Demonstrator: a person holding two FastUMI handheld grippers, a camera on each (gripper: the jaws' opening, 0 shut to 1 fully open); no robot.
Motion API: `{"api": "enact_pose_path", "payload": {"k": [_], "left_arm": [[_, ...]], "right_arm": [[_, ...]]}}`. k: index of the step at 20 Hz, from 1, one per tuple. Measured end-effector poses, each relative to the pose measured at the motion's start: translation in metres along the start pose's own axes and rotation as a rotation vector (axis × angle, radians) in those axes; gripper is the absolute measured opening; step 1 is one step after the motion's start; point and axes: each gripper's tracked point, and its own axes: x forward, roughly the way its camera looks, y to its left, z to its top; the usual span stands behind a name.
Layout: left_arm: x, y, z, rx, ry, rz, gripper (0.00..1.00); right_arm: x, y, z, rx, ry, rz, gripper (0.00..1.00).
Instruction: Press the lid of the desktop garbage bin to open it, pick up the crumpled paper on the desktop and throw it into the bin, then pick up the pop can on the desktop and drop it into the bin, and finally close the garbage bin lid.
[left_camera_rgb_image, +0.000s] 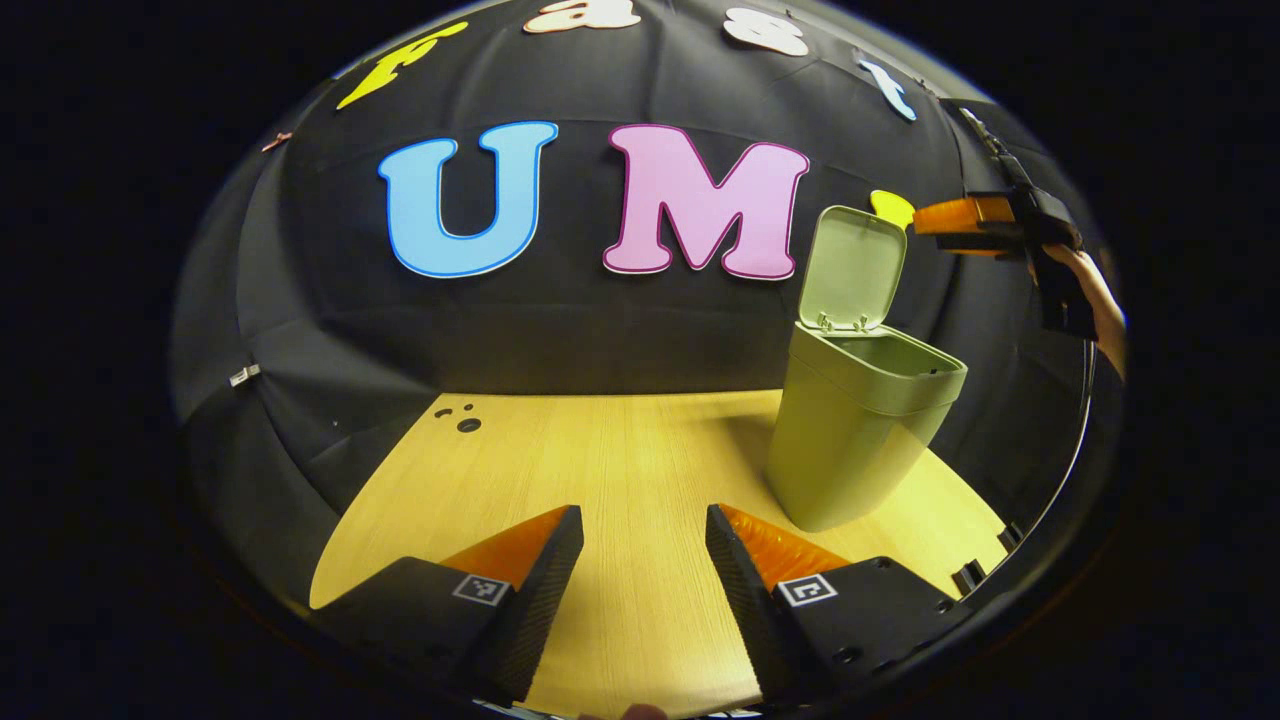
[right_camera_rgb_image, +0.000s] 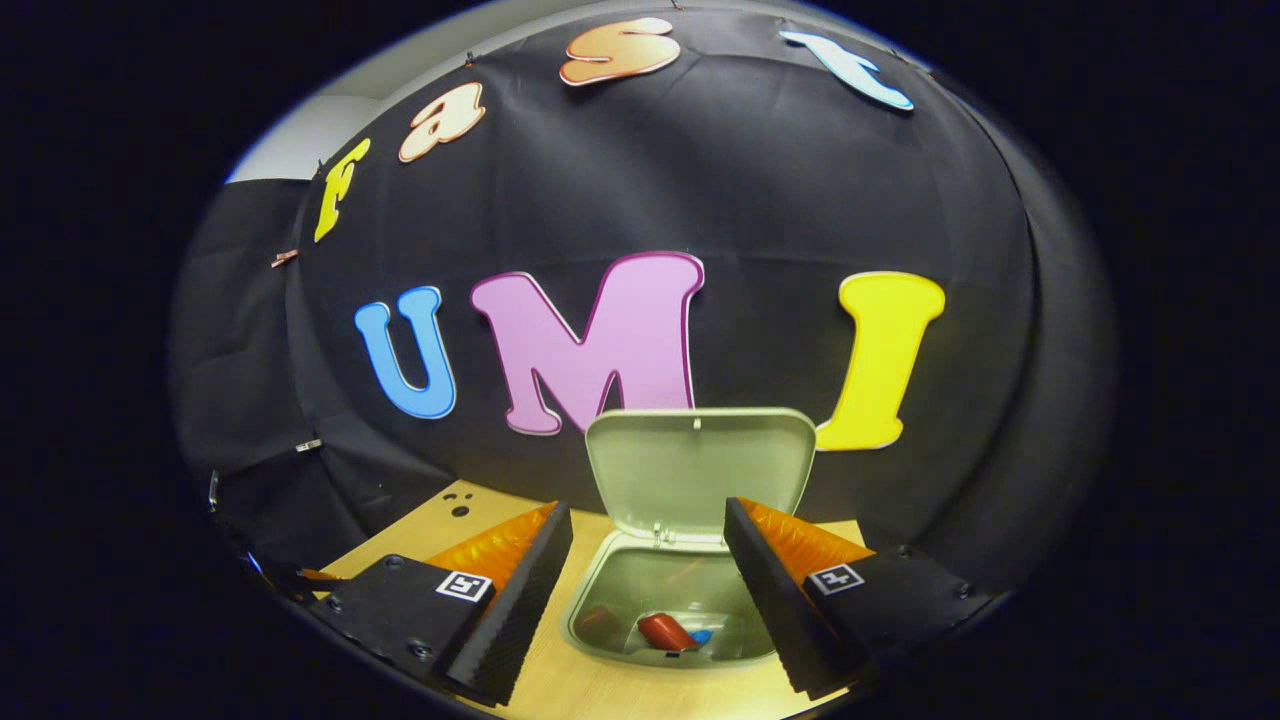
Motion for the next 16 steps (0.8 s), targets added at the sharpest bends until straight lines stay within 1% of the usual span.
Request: {"api": "enact_pose_path", "payload": {"k": [5,8,13,16], "left_arm": [[-0.008,0.007,-0.003,-0.013,0.000,0.007,0.82],[-0.012,0.009,-0.005,-0.019,0.001,0.012,0.82],[-0.023,0.014,-0.007,-0.014,-0.002,0.027,0.82],[-0.026,0.019,-0.008,-0.017,-0.003,0.039,0.82]], "right_arm": [[0.018,-0.003,0.038,-0.024,-0.032,-0.024,0.98],[0.031,0.003,0.055,-0.047,-0.050,-0.017,0.98],[0.063,-0.003,0.057,-0.062,-0.029,-0.039,0.98],[0.082,-0.014,0.058,-0.039,-0.025,-0.077,0.98]]}}
